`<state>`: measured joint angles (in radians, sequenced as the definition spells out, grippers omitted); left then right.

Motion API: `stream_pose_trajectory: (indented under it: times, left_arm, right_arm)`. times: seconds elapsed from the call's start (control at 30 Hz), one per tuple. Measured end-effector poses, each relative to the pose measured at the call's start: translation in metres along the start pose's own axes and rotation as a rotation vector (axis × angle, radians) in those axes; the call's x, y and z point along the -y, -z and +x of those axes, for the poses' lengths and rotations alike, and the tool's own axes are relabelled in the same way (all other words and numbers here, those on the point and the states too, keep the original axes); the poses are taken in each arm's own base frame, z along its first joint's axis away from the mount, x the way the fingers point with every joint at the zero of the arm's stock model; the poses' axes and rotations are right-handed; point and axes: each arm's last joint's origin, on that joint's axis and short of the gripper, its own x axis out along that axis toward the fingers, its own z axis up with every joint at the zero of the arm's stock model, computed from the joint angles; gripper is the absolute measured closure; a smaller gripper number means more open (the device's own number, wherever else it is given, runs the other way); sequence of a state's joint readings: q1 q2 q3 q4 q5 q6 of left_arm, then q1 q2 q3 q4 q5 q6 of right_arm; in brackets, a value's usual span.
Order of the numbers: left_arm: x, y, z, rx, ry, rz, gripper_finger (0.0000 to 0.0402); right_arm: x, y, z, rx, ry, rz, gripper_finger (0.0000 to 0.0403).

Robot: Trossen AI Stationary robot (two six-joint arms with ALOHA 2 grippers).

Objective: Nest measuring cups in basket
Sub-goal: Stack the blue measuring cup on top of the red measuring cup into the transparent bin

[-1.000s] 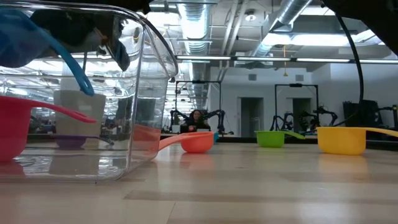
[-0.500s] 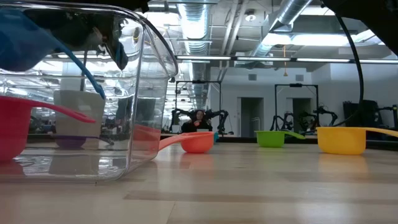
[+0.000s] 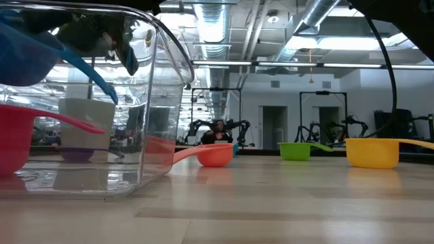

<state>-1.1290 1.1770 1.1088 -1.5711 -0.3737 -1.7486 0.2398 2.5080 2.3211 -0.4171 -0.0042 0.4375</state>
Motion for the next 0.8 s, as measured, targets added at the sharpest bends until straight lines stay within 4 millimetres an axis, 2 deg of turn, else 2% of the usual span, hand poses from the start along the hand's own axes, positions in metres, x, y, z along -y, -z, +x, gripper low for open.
stream_pose_trajectory:
  times: [0.63,0.8]
  left_arm:
    - [0.0,0.0,0.0,-0.001,0.0,-0.028,0.0308]
    - [0.0,0.0,0.0,-0.001,0.0,-0.029,0.0308]
  right_arm:
    - [-0.0019,-0.001,-0.0002,-0.004,-0.047,0.0,0.0271]
    - [-0.002,-0.0009,-0.0002,-0.006,-0.051,0.013,0.0248]
